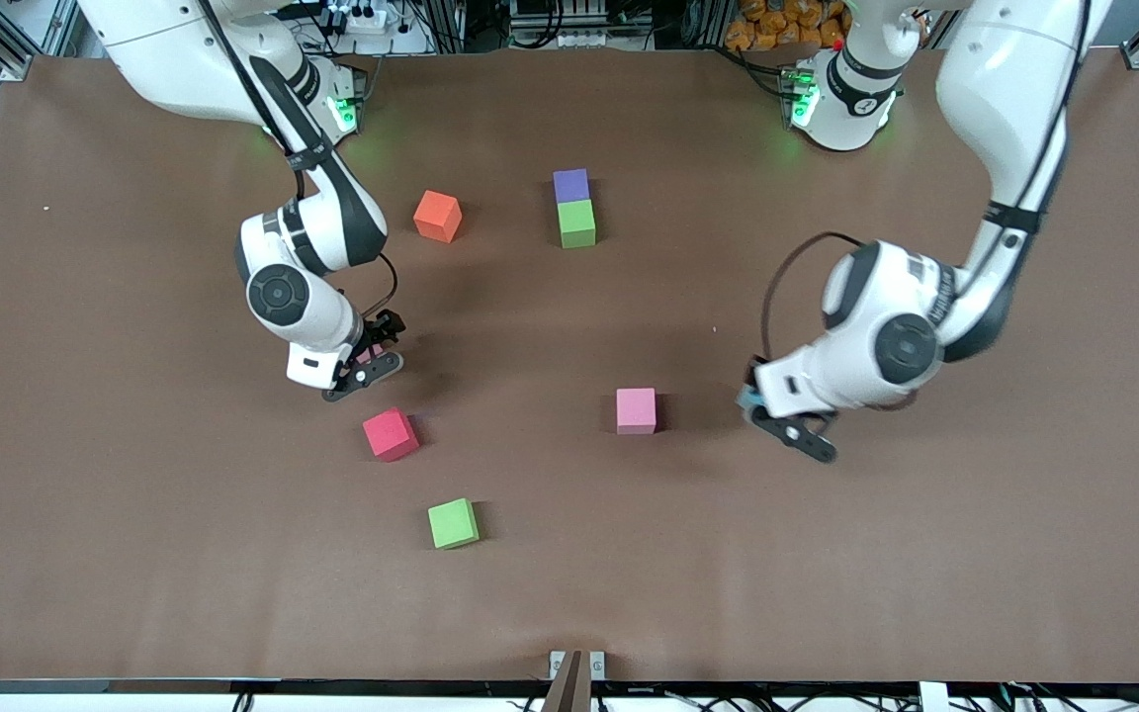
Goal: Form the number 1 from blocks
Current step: 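Grasp the light pink cube with the right gripper while the left gripper lifts cyan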
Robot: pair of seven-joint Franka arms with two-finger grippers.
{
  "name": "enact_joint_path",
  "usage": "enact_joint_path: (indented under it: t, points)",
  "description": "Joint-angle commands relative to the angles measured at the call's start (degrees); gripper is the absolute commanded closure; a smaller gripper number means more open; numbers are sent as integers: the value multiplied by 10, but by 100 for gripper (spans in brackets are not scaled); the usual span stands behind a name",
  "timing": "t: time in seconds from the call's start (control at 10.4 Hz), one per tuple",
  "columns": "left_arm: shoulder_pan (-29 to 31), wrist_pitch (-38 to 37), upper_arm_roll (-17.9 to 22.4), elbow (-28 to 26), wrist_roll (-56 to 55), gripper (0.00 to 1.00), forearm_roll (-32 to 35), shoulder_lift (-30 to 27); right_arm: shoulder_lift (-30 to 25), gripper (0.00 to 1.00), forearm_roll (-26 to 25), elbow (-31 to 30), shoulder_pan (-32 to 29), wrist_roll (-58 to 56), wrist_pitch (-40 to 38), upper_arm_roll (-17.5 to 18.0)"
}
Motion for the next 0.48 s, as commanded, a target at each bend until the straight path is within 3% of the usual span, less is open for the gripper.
enact_joint_path:
  t: [0.0,0.19,0.38]
  points:
    - [5,-24,-59,-21,-151,100,-6,-22,-31,0,-8,-45,-5,-12,20,5]
    - [-3,-22,-120,-19,-294,100,0,-10,-36,0,-8,-47,-8,-28,19,5]
    - [-45,-6,-126,-19,-371,100,2,0,-41,0,-8,-47,-22,-48,15,5]
